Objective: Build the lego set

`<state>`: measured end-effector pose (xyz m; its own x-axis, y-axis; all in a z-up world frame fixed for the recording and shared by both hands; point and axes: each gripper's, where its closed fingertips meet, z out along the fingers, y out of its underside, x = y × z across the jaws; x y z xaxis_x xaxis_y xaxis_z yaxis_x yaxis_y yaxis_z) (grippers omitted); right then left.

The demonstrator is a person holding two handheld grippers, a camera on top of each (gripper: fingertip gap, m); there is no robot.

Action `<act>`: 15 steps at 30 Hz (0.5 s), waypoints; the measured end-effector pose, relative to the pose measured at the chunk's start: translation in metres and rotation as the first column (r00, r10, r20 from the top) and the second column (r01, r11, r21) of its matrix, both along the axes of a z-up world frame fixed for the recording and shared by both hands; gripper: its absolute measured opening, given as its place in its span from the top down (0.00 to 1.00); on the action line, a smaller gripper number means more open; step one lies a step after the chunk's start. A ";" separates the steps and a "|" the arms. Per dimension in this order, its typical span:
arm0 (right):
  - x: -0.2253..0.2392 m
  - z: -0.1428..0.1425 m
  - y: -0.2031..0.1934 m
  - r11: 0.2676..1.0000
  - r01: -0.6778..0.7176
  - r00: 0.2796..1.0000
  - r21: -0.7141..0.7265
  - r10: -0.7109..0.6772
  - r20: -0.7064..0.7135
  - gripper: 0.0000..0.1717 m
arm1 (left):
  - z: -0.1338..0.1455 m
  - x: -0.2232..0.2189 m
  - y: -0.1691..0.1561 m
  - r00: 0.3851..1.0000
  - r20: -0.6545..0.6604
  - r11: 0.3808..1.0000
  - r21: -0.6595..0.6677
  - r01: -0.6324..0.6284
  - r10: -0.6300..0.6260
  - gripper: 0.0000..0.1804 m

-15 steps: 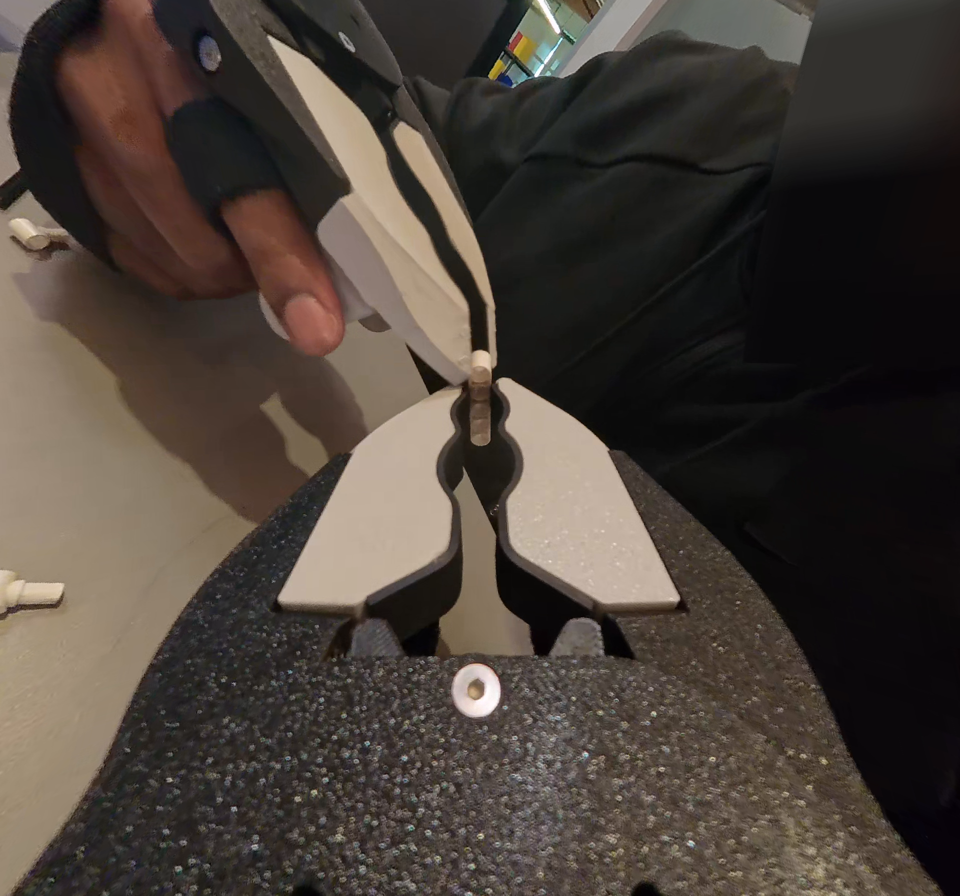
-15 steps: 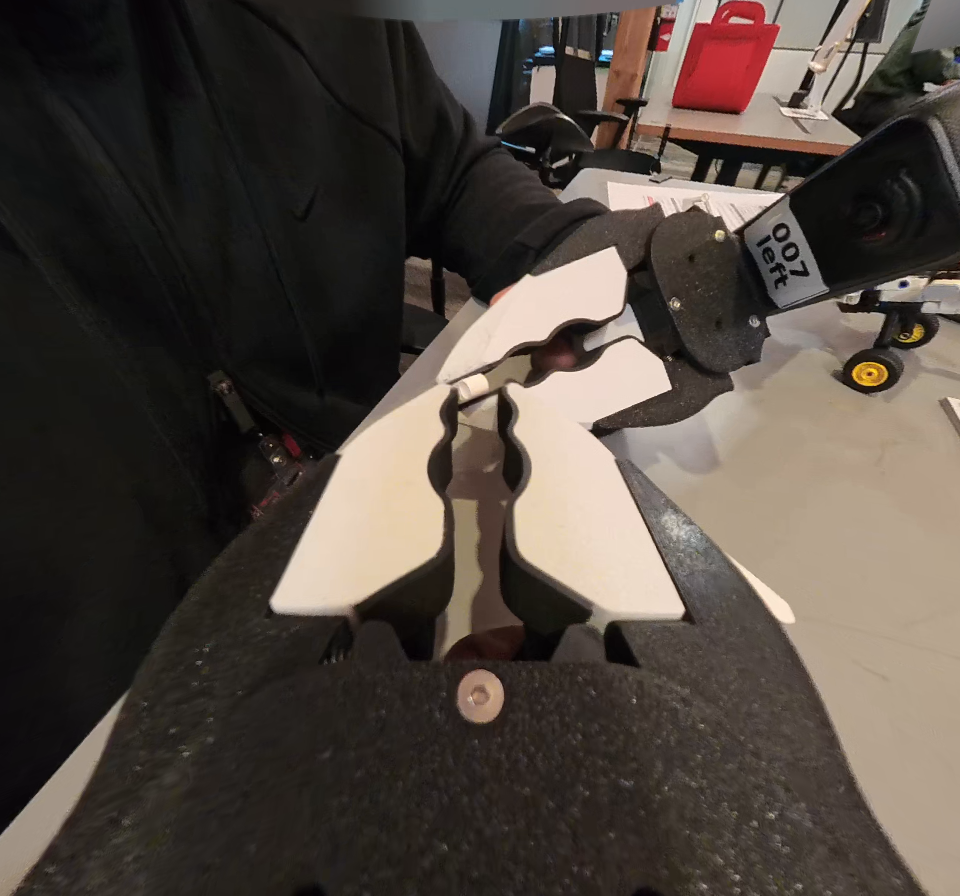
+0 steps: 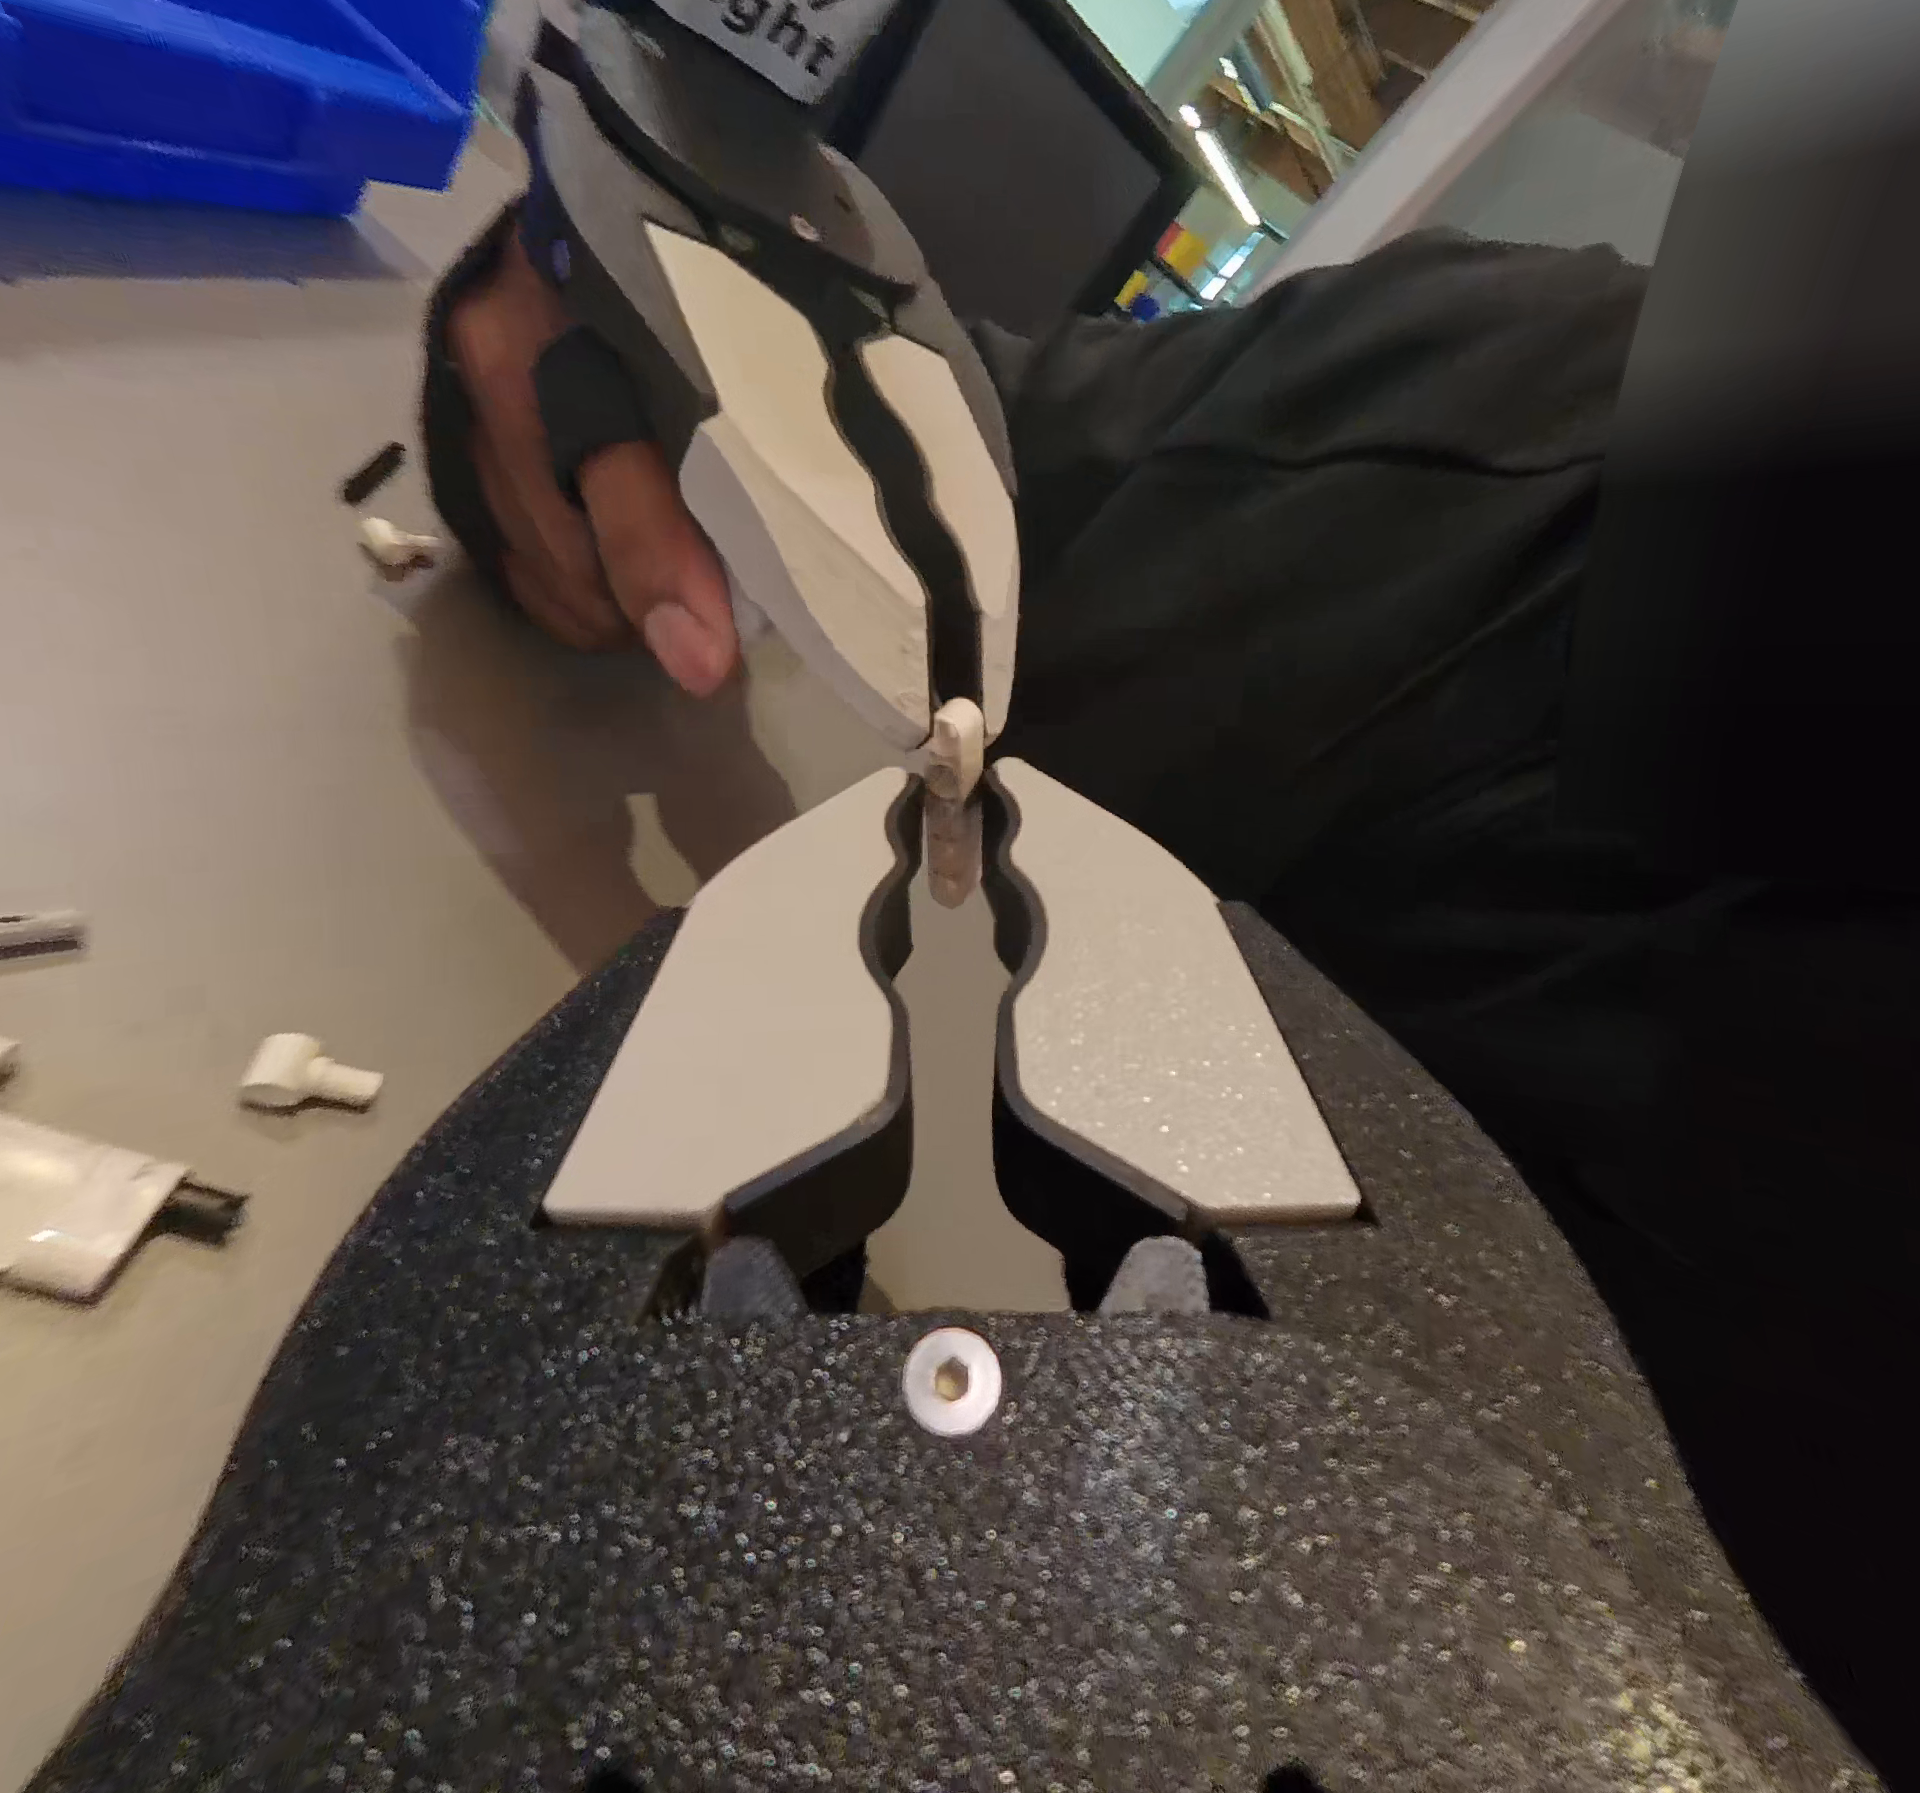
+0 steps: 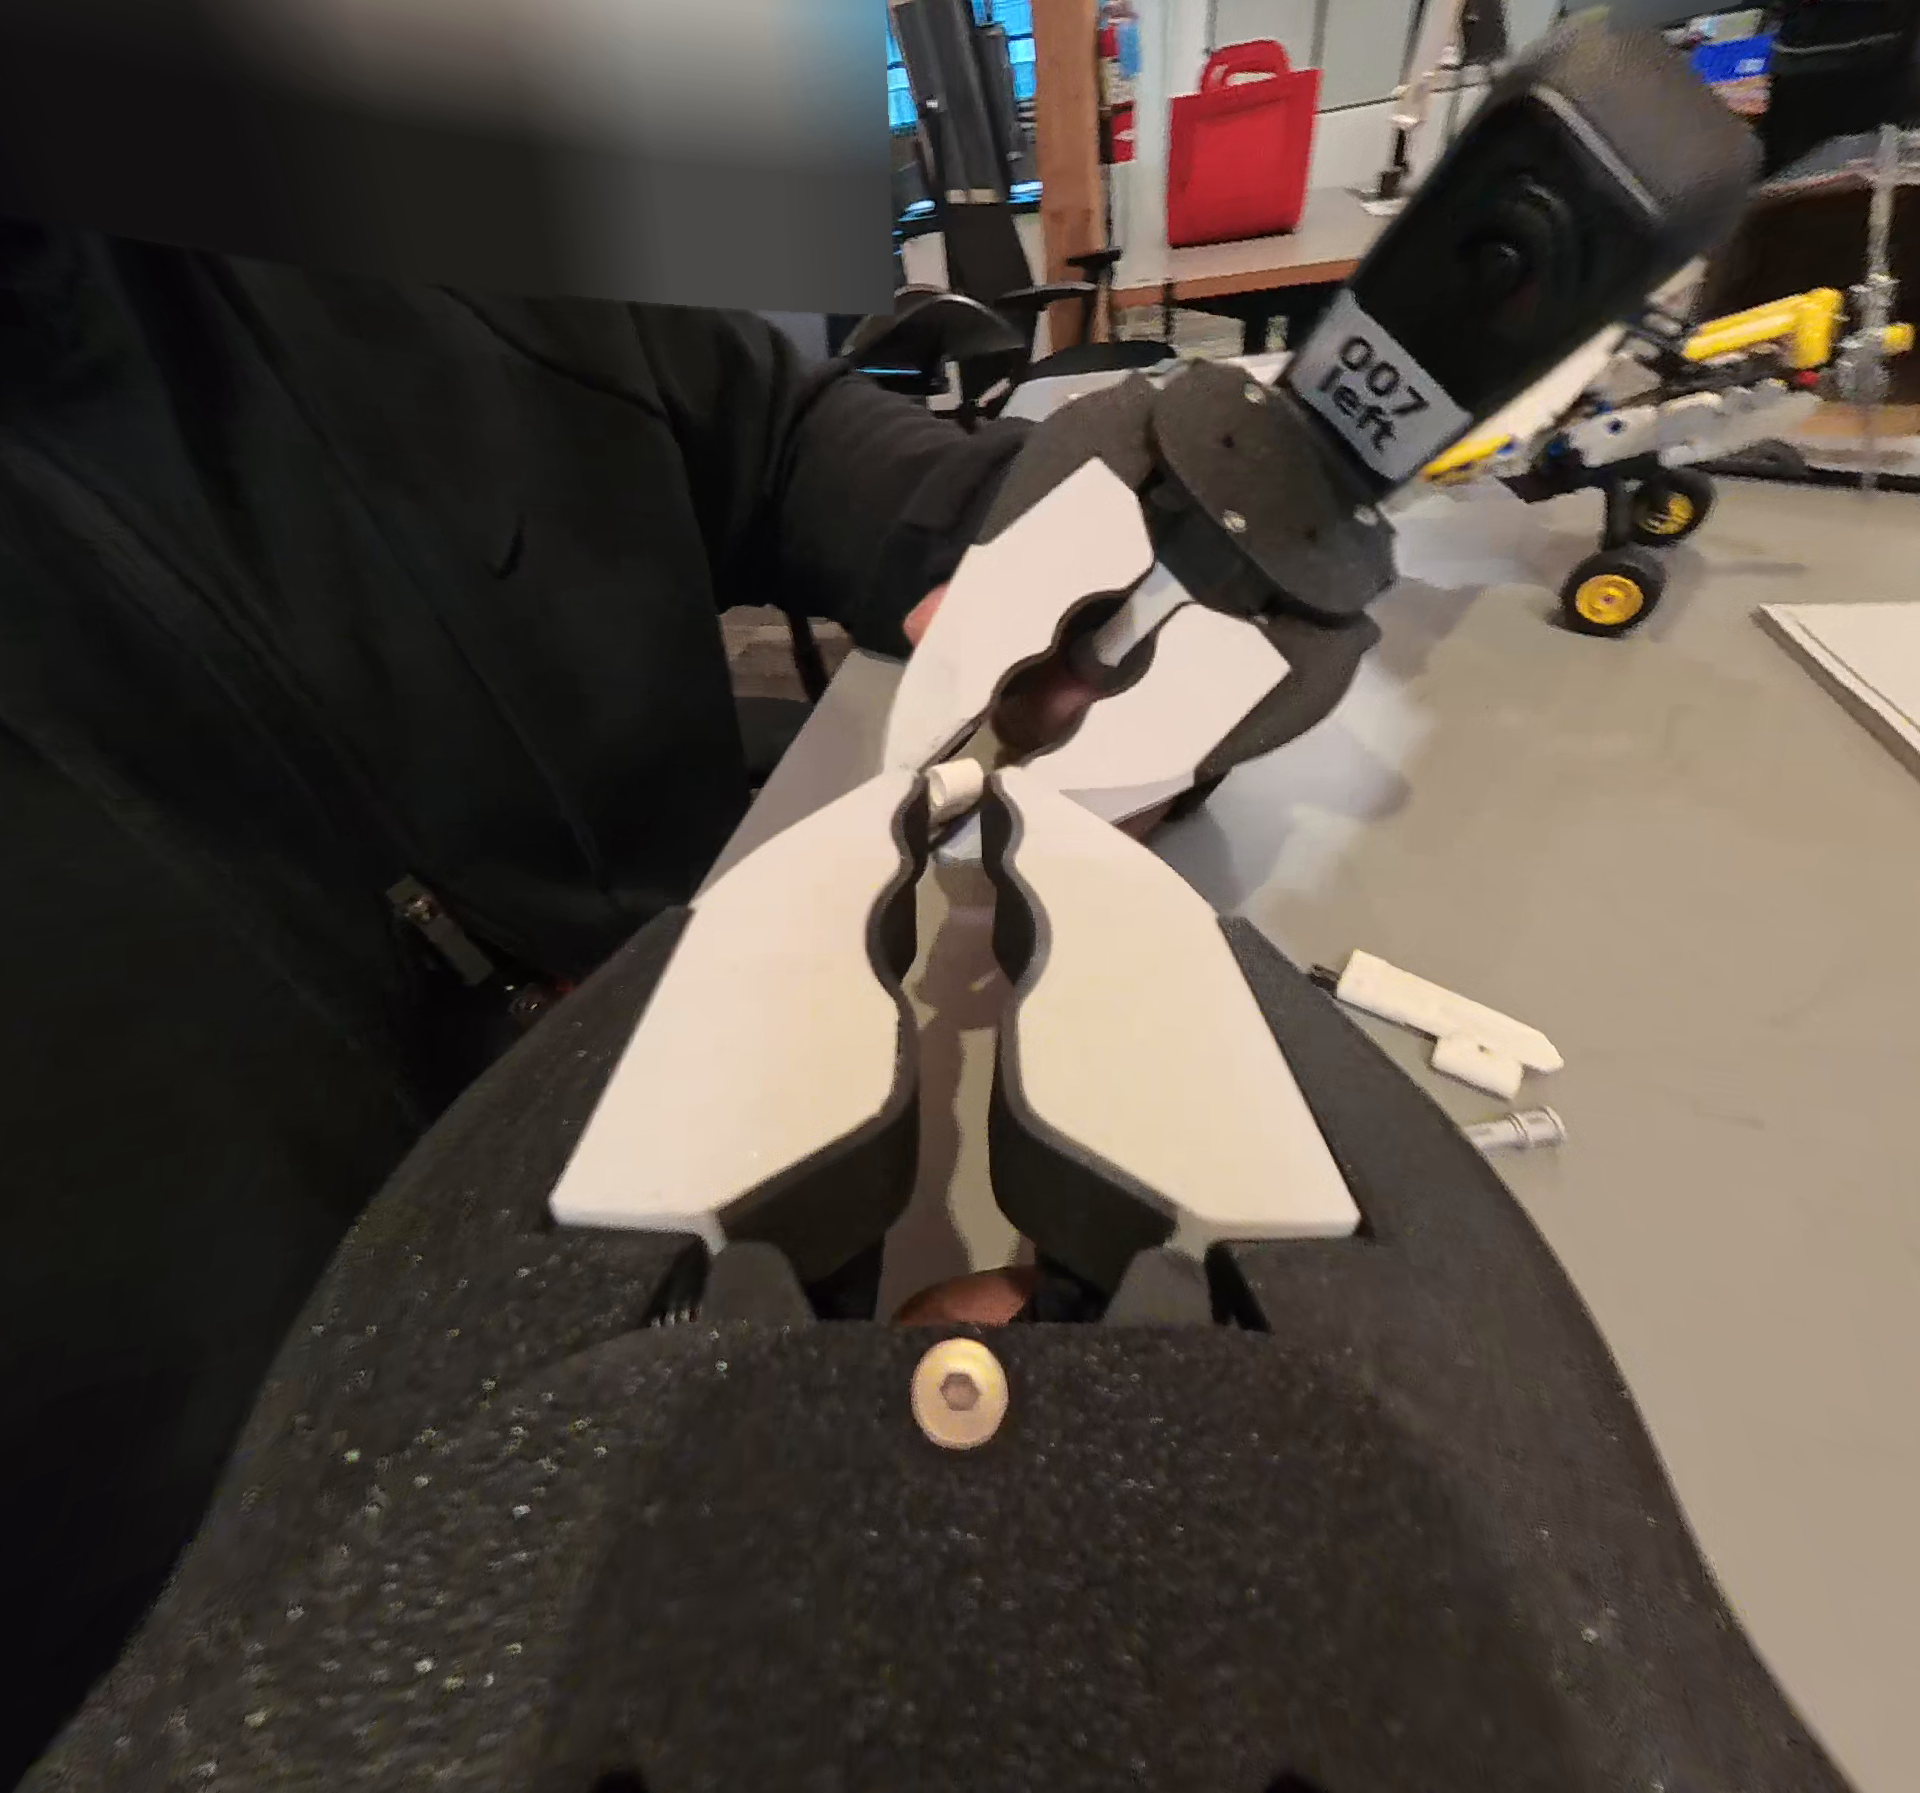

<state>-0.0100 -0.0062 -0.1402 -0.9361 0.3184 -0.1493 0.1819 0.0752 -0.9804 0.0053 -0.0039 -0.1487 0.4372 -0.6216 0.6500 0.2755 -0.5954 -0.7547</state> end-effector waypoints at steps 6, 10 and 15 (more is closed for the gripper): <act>-0.028 -0.009 0.014 0.976 0.219 0.968 0.024 -0.220 0.120 0.95 | -0.009 -0.026 0.019 0.941 -0.246 0.971 0.104 -0.214 0.233 0.91; -0.040 -0.012 0.021 0.947 0.320 0.933 0.026 -0.319 0.165 0.95 | -0.017 -0.040 0.027 0.845 -0.410 0.940 0.164 -0.300 0.342 0.92; -0.044 -0.017 0.024 0.934 0.353 0.919 0.054 -0.357 0.167 0.96 | -0.026 -0.046 0.028 0.799 -0.478 0.930 0.156 -0.331 0.365 0.95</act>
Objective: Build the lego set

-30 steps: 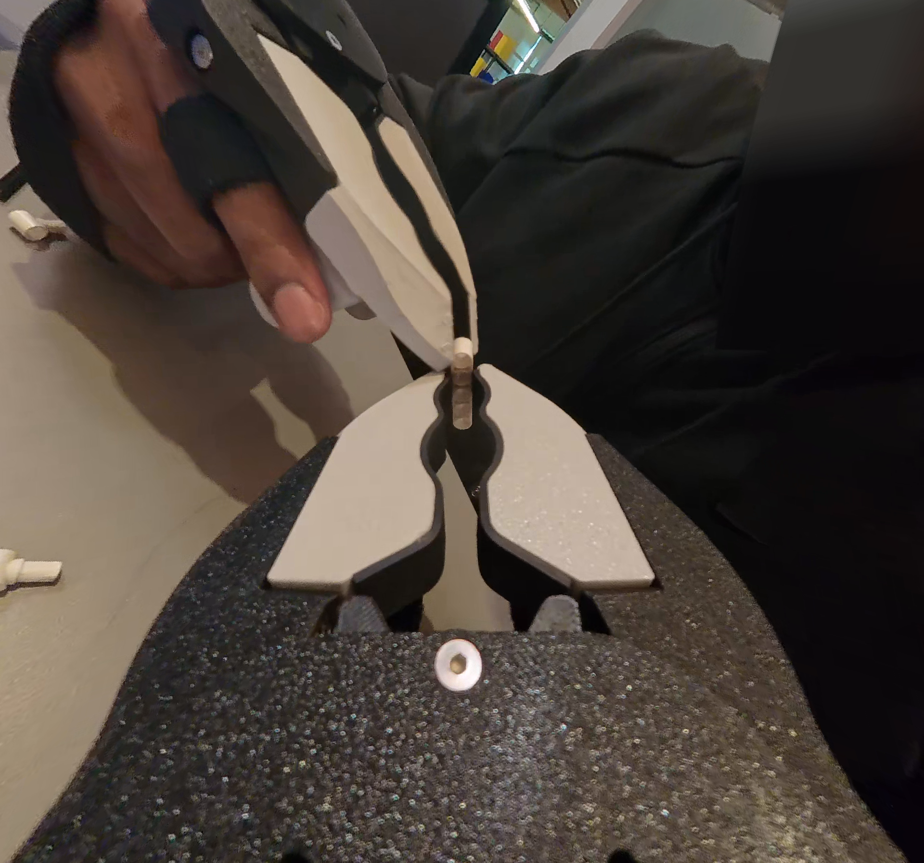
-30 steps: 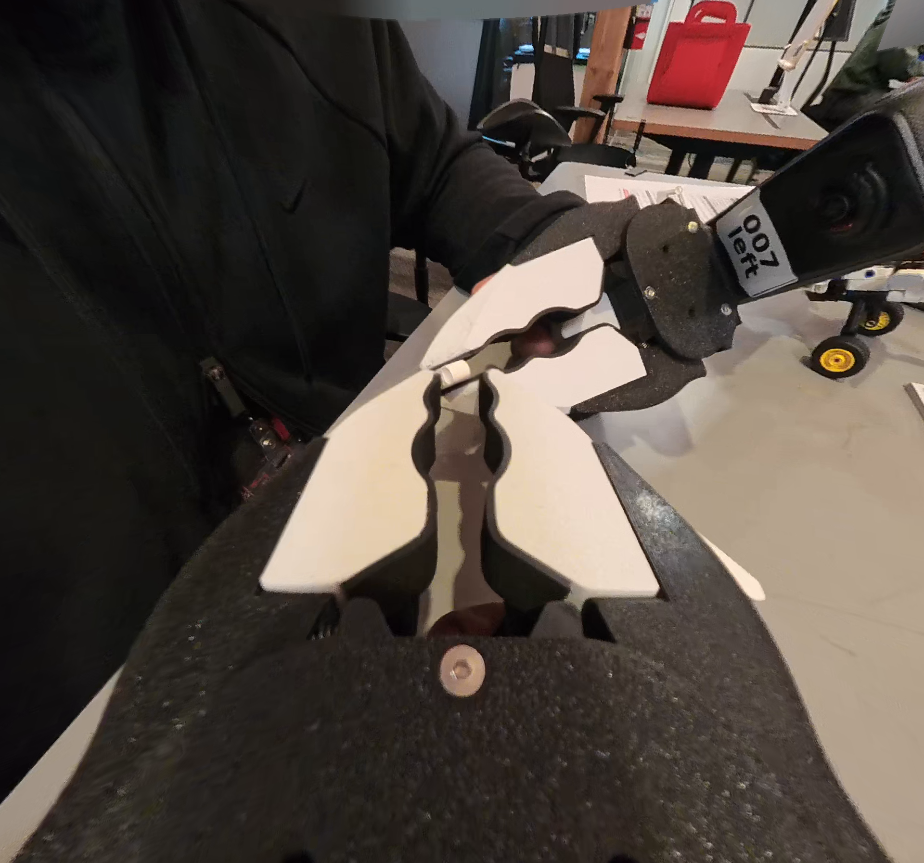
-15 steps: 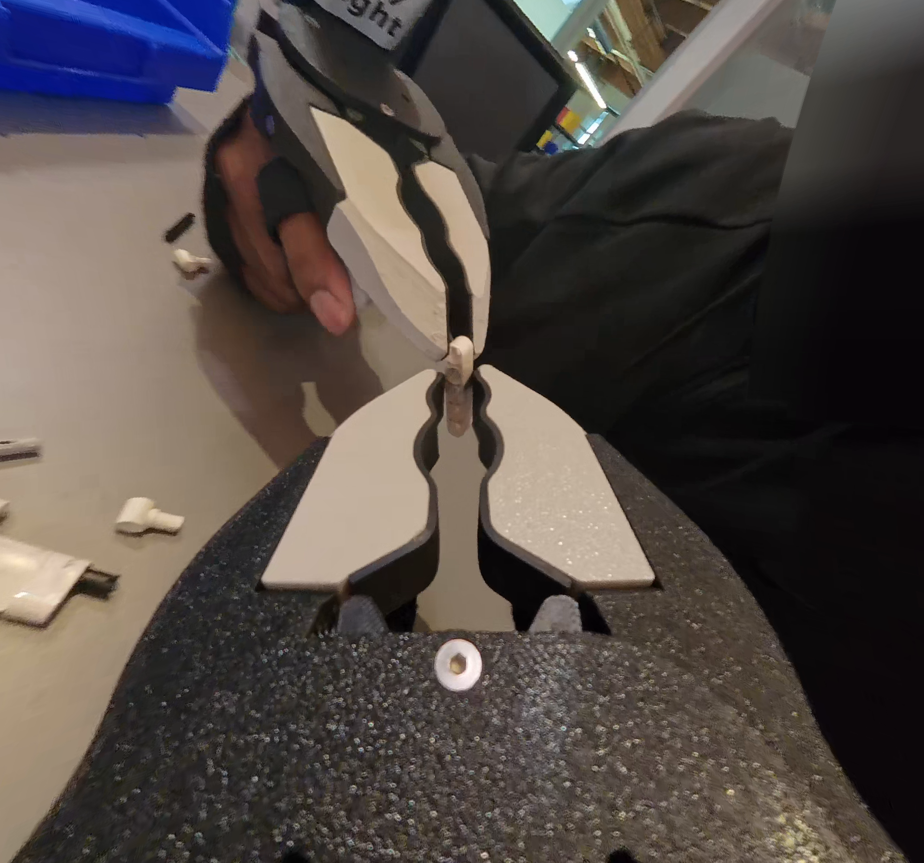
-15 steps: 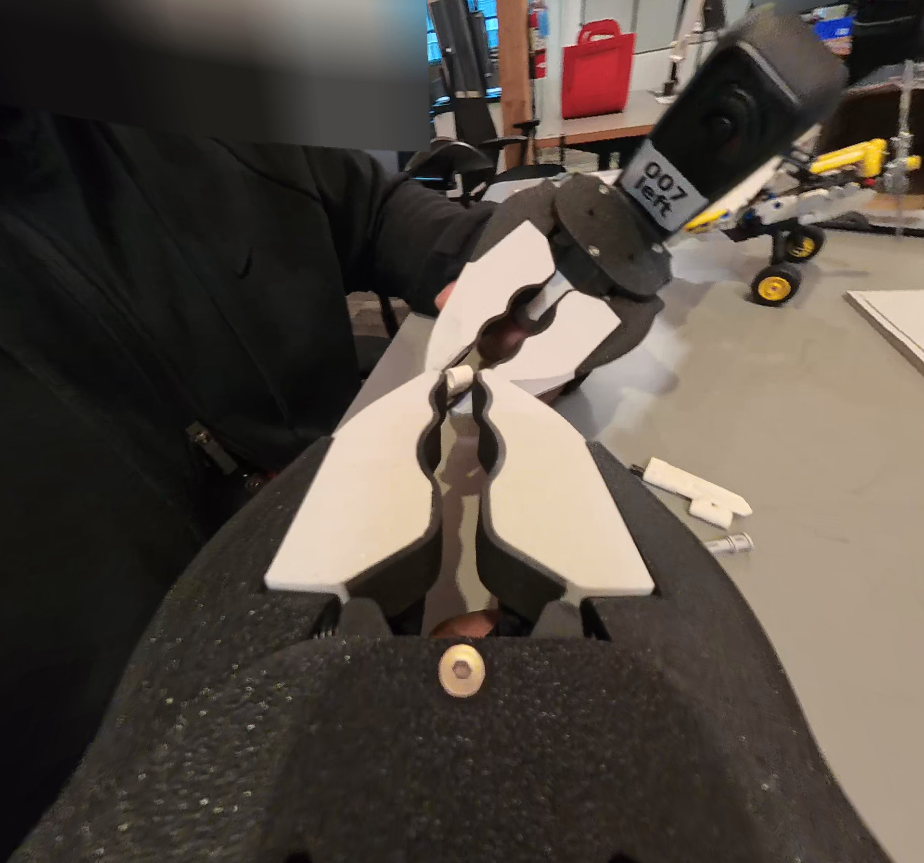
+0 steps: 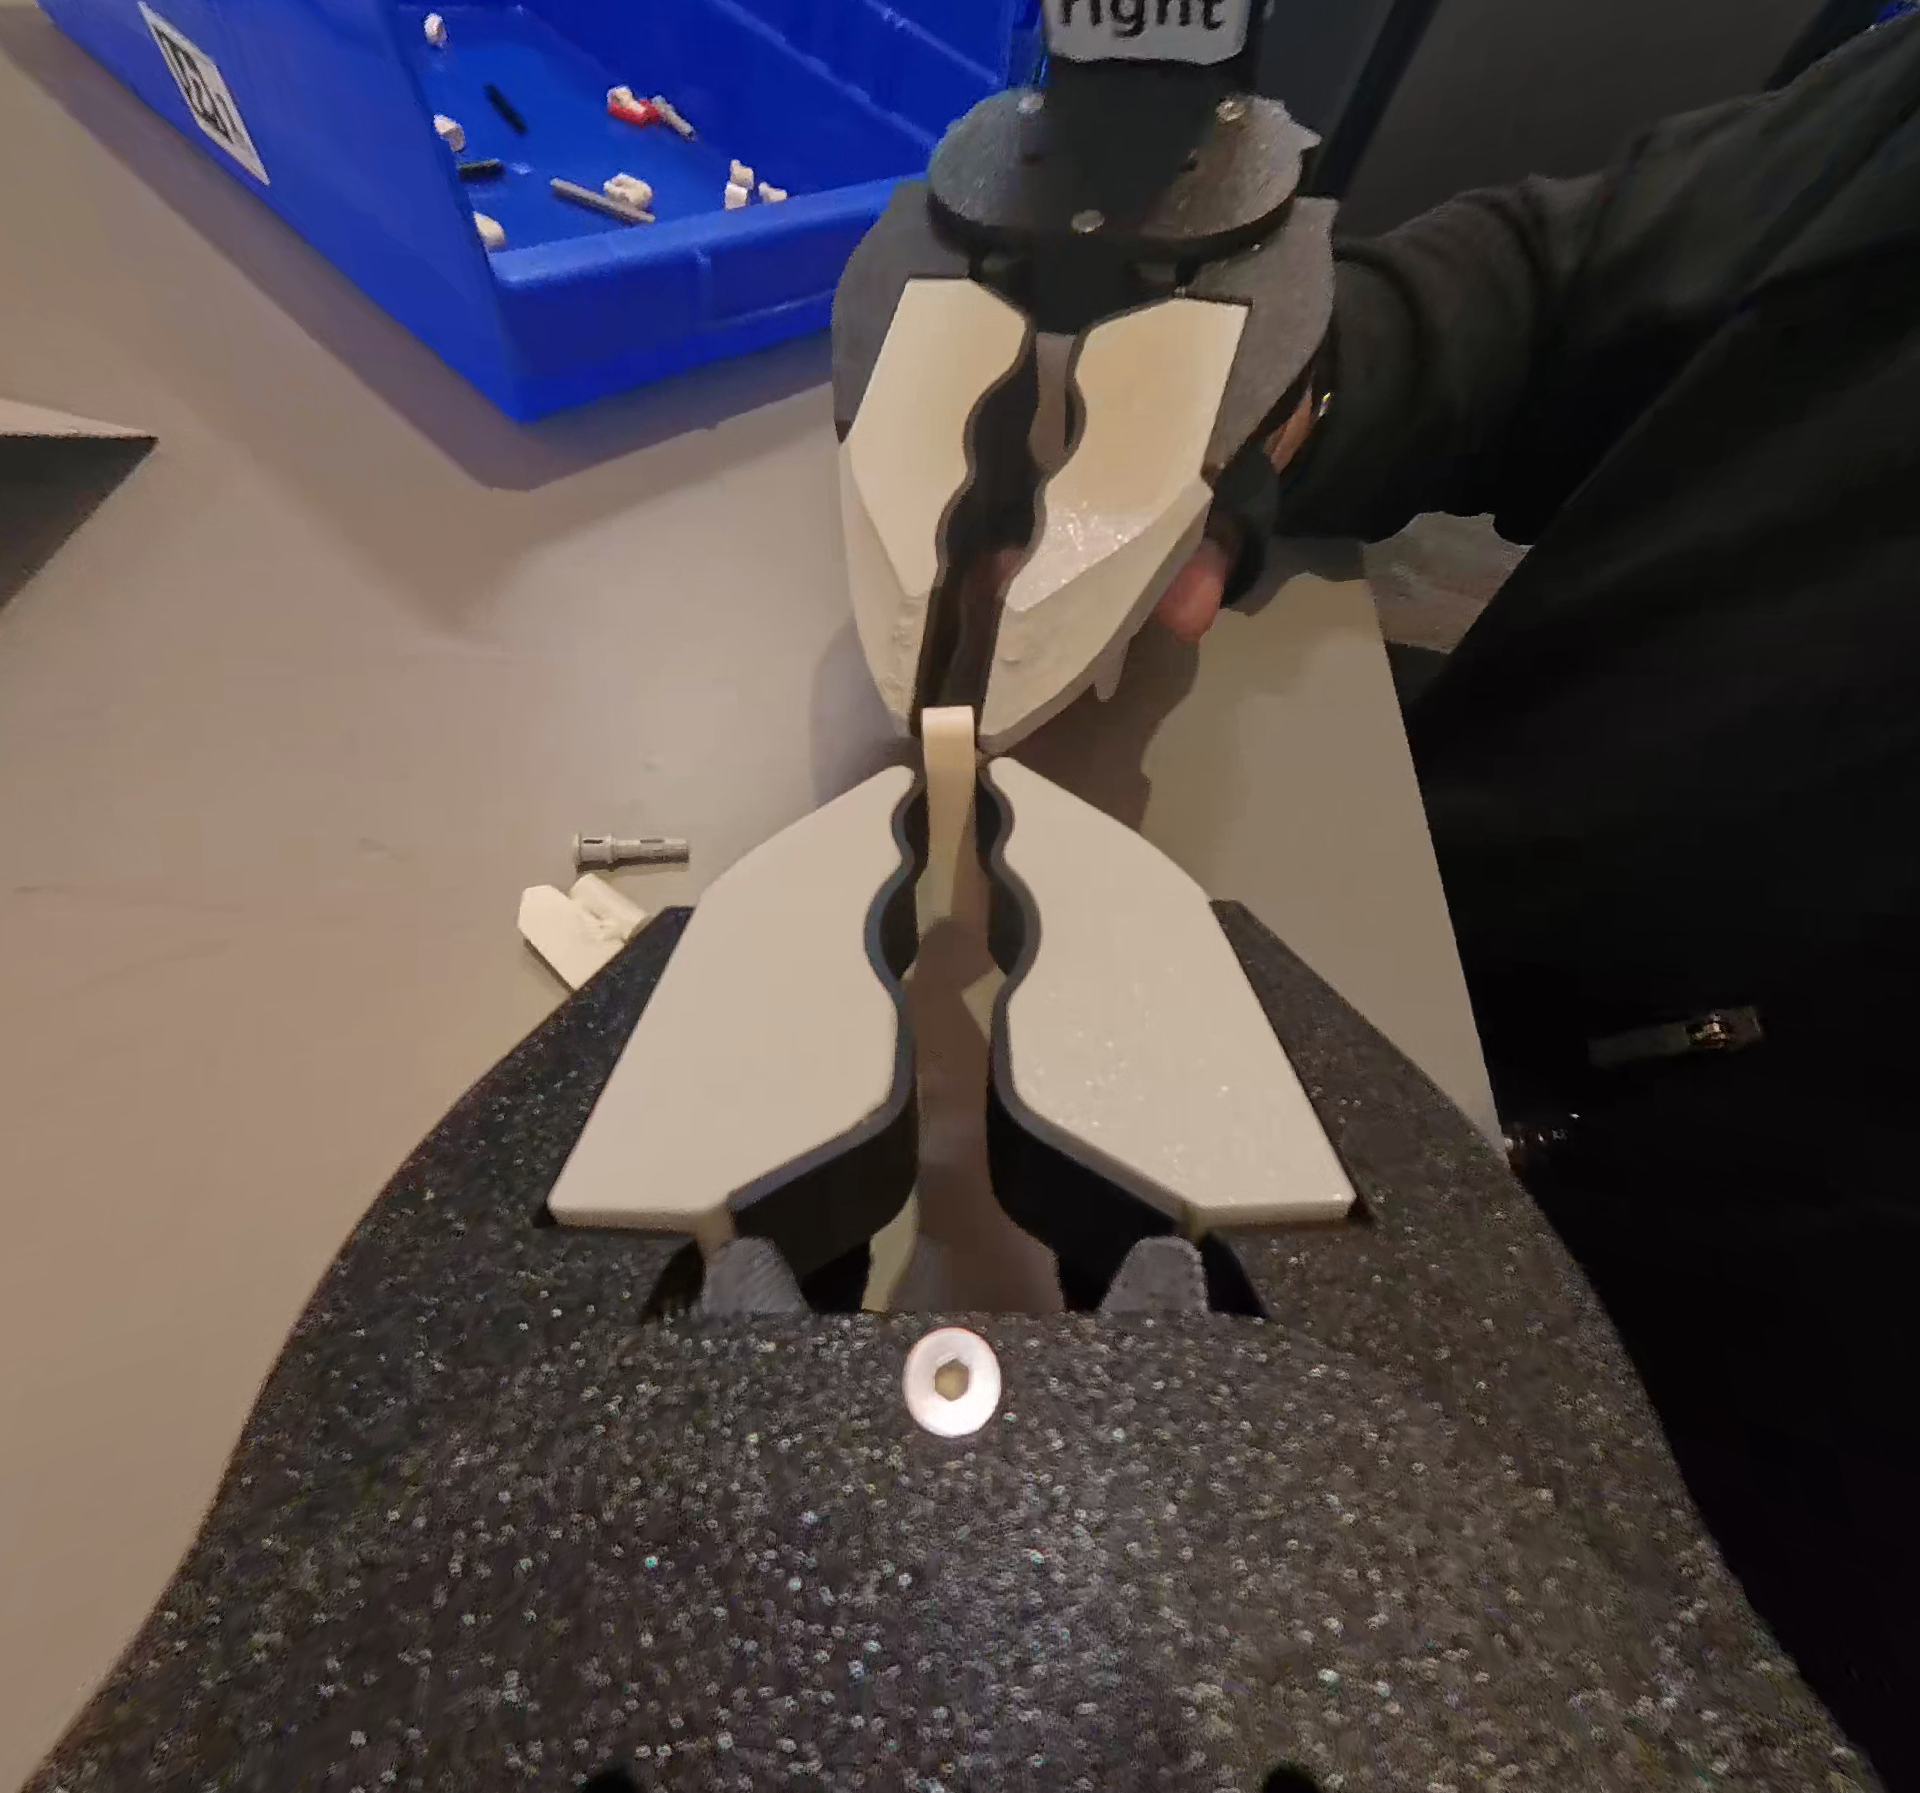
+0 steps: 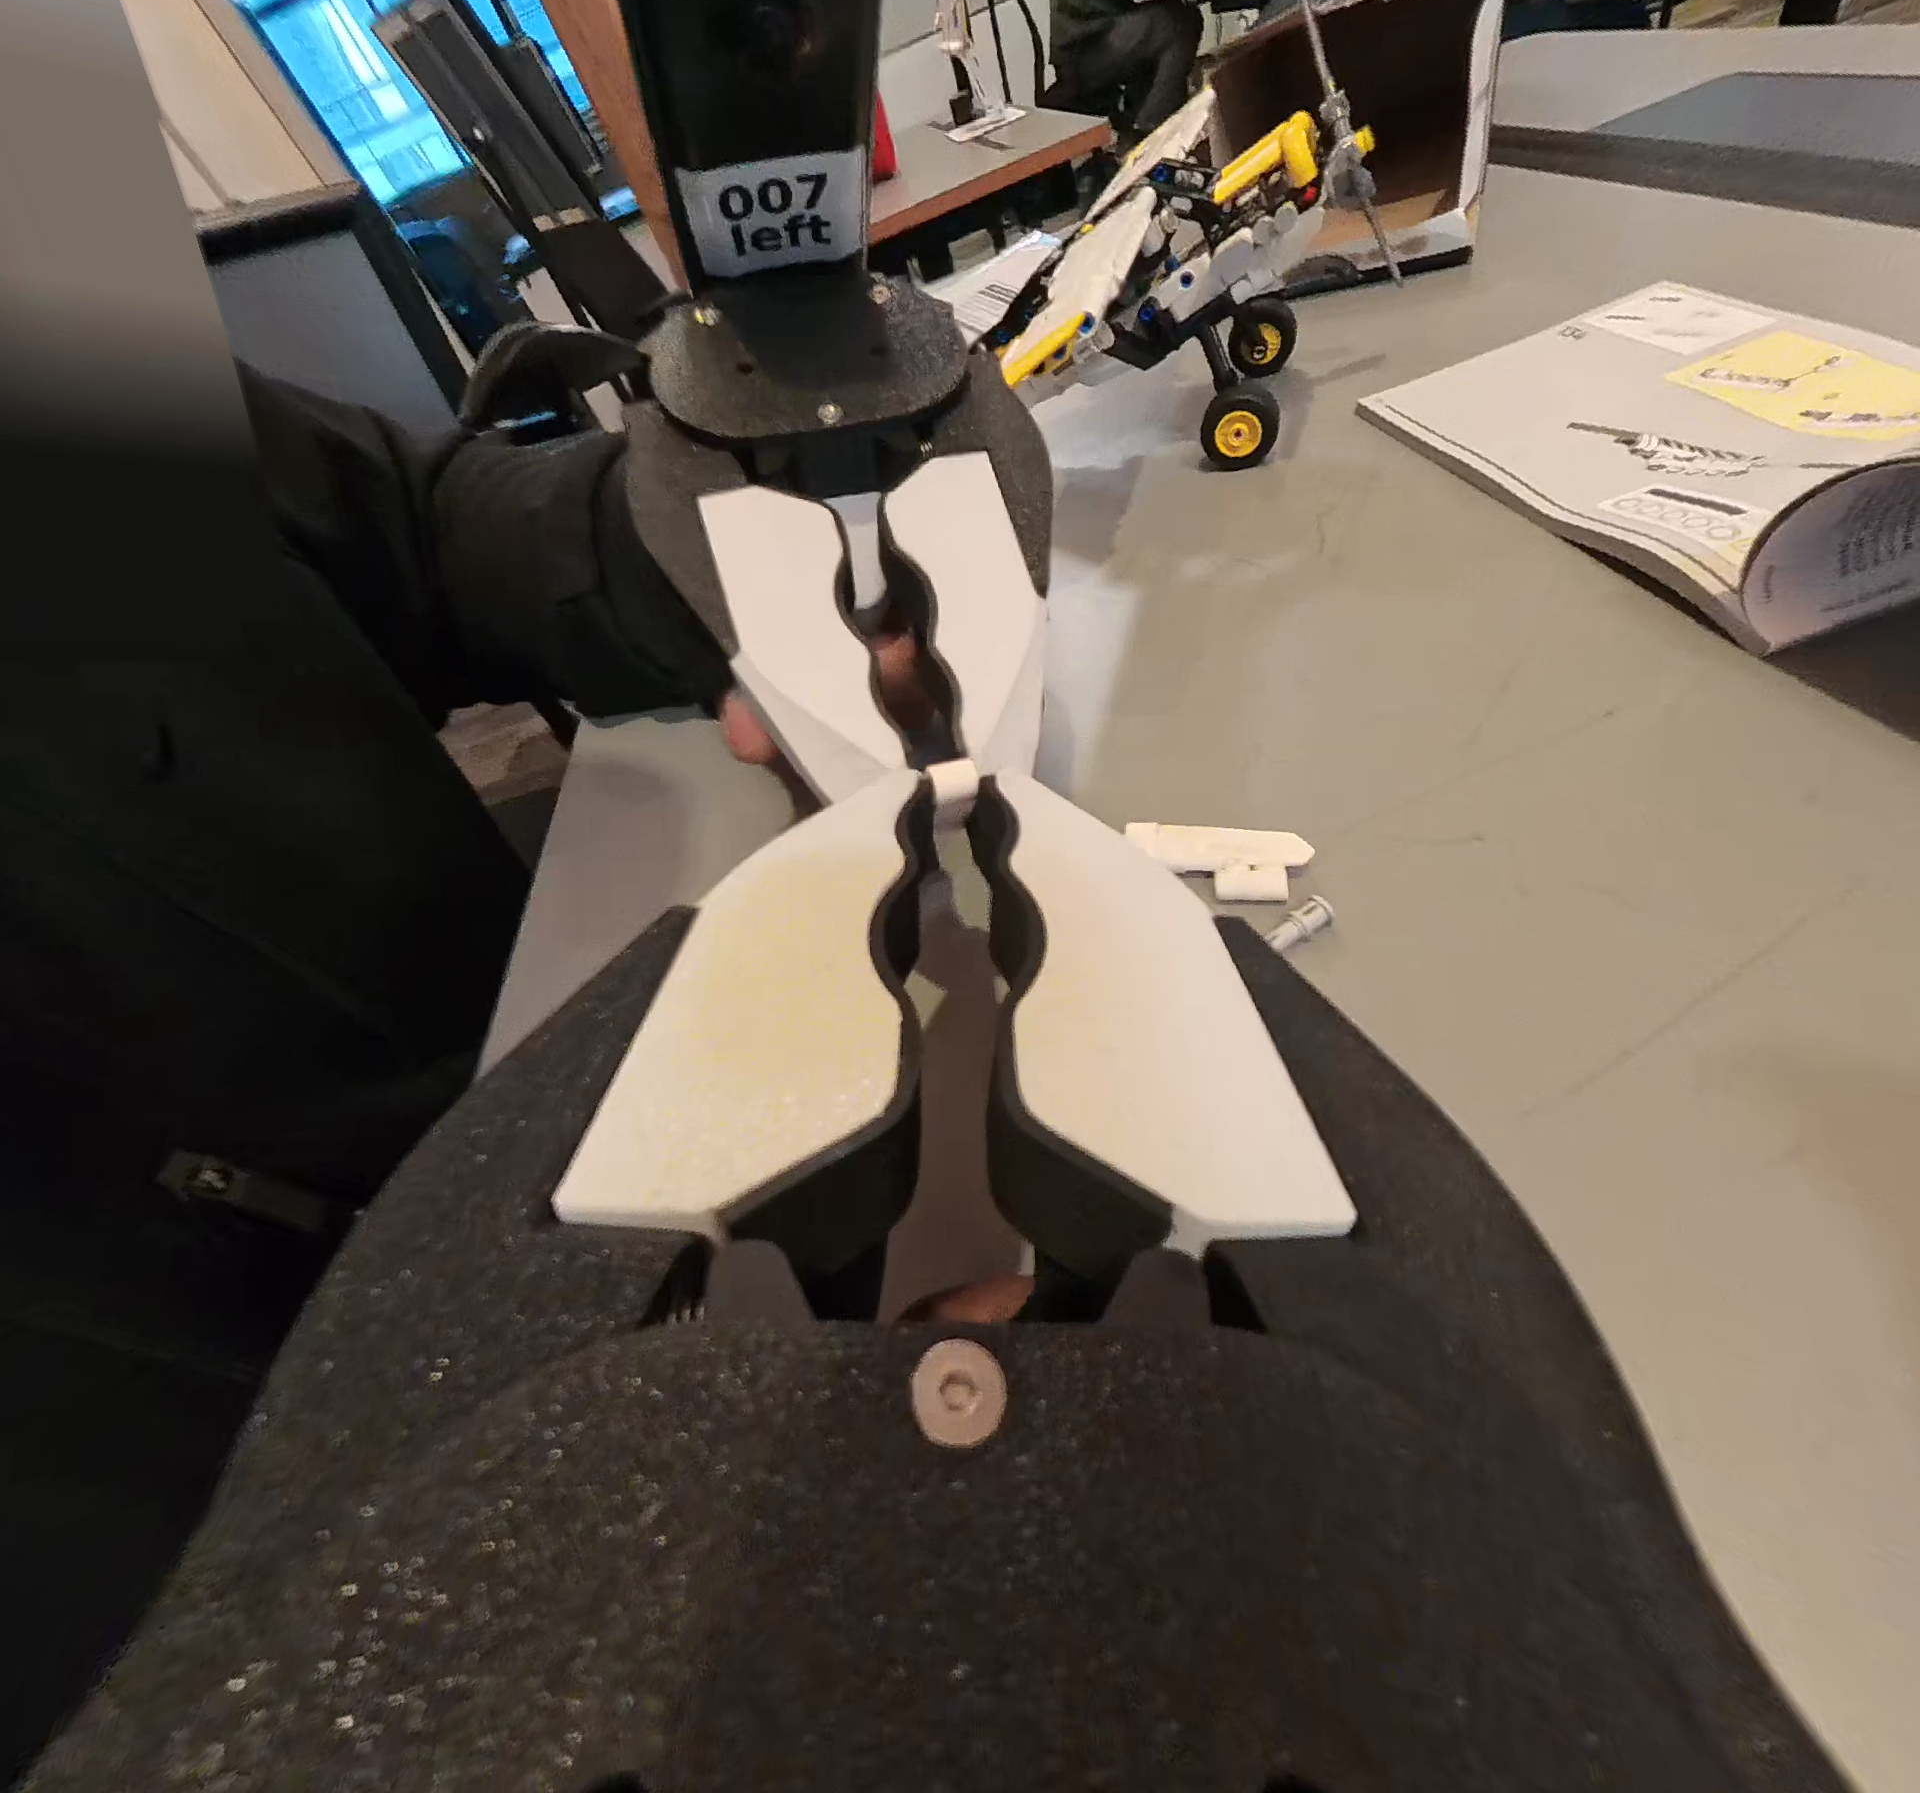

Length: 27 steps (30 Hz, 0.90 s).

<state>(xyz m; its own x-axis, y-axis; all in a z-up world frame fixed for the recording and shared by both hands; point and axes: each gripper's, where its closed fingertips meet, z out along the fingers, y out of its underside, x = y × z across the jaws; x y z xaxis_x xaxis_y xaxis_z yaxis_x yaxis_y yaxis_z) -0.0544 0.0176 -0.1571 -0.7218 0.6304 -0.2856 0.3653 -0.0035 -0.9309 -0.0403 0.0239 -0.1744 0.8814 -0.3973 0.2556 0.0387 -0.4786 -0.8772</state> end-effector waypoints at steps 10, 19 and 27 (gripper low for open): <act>0.005 -0.002 0.000 0.986 -0.046 0.992 0.159 0.064 -0.111 0.93 | -0.005 0.005 -0.006 0.995 0.090 0.996 -0.073 0.049 -0.042 0.96; 0.006 -0.013 -0.002 0.970 -0.065 0.995 0.234 0.081 -0.058 0.92 | -0.017 0.006 -0.012 0.998 0.044 0.987 -0.155 0.046 -0.040 0.96; -0.009 -0.050 0.006 0.876 -0.006 0.999 0.483 -0.017 0.044 0.92 | -0.037 -0.013 -0.029 0.995 -0.088 0.963 -0.260 -0.072 0.051 0.96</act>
